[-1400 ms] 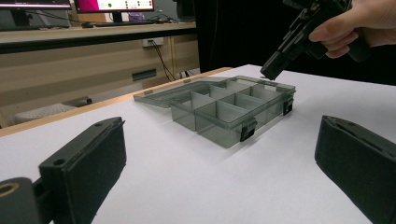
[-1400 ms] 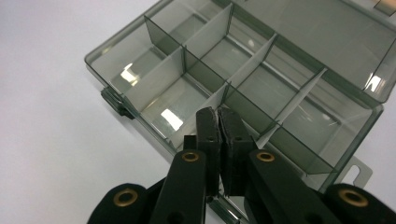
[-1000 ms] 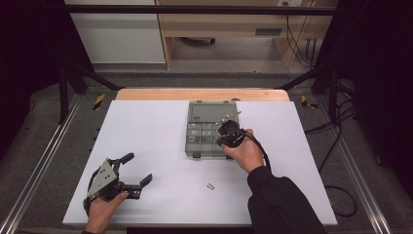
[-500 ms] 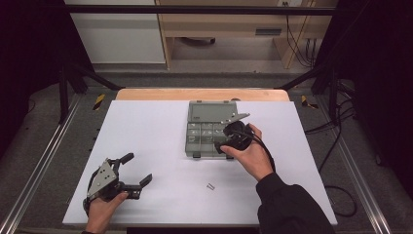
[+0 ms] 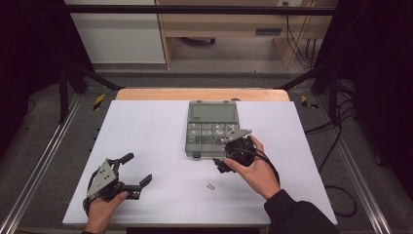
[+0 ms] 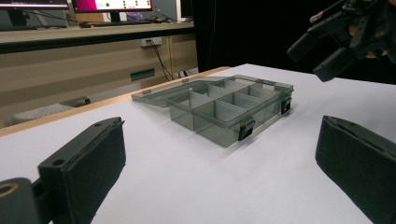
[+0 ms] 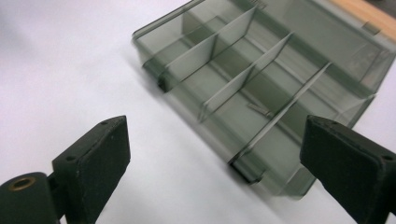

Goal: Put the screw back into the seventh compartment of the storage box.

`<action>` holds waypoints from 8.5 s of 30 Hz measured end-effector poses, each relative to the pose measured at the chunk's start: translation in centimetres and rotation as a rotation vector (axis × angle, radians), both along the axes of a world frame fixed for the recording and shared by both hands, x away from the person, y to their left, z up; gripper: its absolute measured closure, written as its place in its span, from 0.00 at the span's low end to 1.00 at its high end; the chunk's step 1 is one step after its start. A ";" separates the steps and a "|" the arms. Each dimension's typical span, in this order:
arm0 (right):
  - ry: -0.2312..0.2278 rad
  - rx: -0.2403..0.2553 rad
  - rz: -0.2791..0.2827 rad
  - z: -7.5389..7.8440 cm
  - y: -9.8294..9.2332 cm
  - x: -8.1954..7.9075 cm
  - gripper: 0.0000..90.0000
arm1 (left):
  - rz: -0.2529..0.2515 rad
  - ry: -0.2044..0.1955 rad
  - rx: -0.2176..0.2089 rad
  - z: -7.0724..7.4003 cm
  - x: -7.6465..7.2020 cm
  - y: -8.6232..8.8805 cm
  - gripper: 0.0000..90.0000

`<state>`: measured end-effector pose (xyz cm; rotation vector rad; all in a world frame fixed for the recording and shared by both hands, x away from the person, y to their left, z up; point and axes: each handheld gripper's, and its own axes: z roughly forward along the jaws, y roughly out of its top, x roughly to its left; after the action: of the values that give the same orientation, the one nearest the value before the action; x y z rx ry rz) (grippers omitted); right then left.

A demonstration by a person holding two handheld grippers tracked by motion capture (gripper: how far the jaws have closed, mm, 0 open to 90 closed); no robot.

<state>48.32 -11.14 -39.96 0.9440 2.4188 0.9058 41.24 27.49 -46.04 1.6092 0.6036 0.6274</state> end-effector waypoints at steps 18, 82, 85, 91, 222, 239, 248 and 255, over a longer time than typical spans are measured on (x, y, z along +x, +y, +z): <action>0.071 -0.010 0.035 -2.5 0.8 -2.8 0.08 | 0.002 0.000 0.002 0.0 0.0 0.0 0.02; 0.272 -0.022 0.137 -6.2 3.3 -3.5 0.93 | -0.004 -0.007 0.002 0.0 -0.1 -0.1 0.02; 0.273 -0.028 0.132 -6.2 3.2 -3.4 0.97 | -0.004 -0.007 0.001 0.0 -0.1 -0.1 0.02; 0.268 -0.031 0.131 -6.1 3.0 -3.3 0.97 | -0.004 -0.007 0.000 0.0 0.0 -0.1 0.02; 0.075 0.051 -0.109 -1.4 -0.2 6.0 0.97 | -0.026 -0.009 0.004 0.1 -0.1 -0.1 0.01; 0.101 0.022 -0.106 -2.3 0.5 6.5 0.97 | -0.027 -0.010 0.005 0.1 -0.1 -0.1 0.01; 0.101 0.029 -0.118 -2.4 0.5 6.7 0.82 | -0.027 -0.011 0.005 0.1 -0.1 -0.1 0.02; 0.018 0.049 -0.143 -1.0 0.0 6.0 0.40 | -0.027 -0.011 0.005 0.1 -0.1 -0.1 0.02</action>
<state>54.31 -11.14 -41.01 1.1314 2.3186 0.9121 41.17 27.42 -45.97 1.6147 0.5717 0.6184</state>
